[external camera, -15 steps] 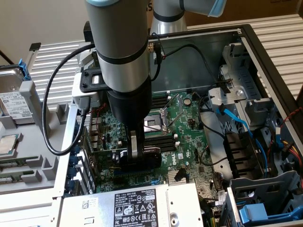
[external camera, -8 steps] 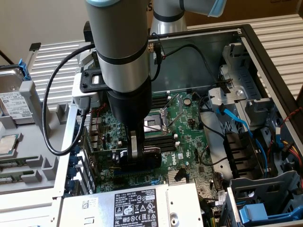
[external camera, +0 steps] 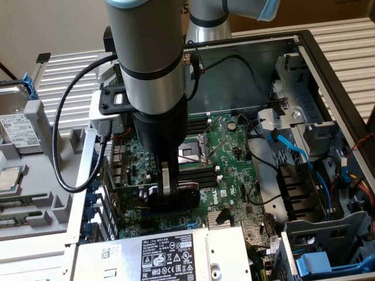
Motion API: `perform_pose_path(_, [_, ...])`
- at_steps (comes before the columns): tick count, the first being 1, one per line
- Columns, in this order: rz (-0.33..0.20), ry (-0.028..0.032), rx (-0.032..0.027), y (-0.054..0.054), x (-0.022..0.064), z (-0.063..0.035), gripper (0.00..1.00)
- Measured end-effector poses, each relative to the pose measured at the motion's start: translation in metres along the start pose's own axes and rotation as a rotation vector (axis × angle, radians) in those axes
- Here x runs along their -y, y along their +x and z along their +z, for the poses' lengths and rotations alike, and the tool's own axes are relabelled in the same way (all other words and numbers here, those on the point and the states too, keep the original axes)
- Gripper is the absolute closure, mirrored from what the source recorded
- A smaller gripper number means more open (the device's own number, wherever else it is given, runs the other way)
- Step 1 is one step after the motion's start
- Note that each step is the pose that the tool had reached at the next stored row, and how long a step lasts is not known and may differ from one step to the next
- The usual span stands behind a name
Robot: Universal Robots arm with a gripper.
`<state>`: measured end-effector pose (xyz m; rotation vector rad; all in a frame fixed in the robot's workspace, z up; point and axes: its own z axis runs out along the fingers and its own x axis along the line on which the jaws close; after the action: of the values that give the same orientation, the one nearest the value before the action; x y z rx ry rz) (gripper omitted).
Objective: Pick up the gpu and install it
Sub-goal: 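Insert the gpu into the slot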
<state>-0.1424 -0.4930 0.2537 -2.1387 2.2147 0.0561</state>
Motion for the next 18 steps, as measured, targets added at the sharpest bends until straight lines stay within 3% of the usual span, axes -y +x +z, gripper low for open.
perform_pose_path(18, [0.0,0.0001,0.0002,0.0,0.0,0.0003,0.74])
